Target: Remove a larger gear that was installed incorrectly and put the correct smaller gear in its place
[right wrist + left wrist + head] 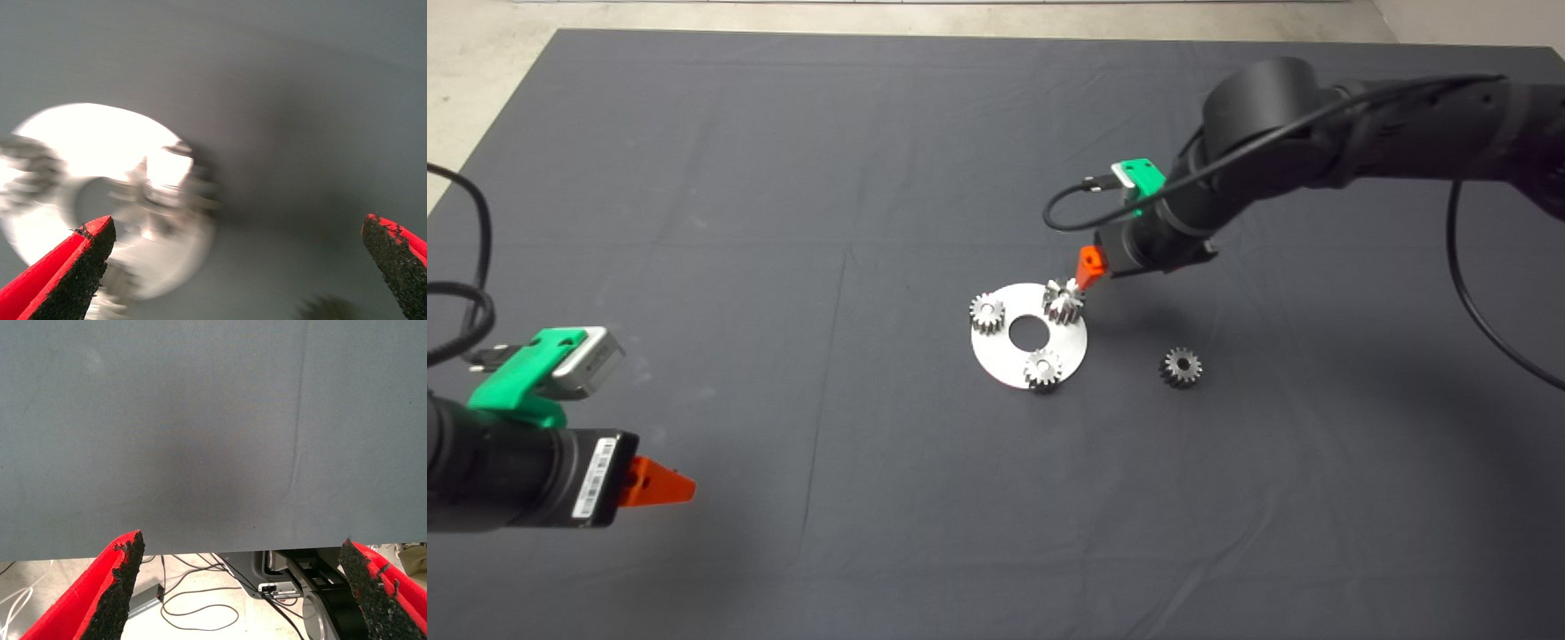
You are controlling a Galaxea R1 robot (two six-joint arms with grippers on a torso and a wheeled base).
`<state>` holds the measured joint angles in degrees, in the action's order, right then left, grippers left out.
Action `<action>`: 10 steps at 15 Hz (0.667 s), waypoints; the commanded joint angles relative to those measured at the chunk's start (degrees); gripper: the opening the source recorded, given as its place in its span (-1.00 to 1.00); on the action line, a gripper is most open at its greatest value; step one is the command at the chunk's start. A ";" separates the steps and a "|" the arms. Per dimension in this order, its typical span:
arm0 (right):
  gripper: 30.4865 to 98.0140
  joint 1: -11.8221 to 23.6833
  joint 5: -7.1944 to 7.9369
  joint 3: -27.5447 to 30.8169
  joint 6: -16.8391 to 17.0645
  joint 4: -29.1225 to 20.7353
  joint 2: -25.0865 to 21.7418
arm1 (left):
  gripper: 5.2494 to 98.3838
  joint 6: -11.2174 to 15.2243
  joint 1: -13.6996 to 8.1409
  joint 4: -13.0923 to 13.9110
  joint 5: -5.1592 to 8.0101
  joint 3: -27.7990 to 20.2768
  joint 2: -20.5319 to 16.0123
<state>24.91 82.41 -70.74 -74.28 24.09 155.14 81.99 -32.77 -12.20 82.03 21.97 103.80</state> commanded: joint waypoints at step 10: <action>0.99 1.20 0.73 -5.48 2.39 1.31 7.74 | 0.49 0.18 -0.72 0.69 0.06 -0.31 0.13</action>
<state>24.91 81.72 -76.73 -72.00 24.14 165.99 82.00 -32.77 -12.16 82.01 21.99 104.05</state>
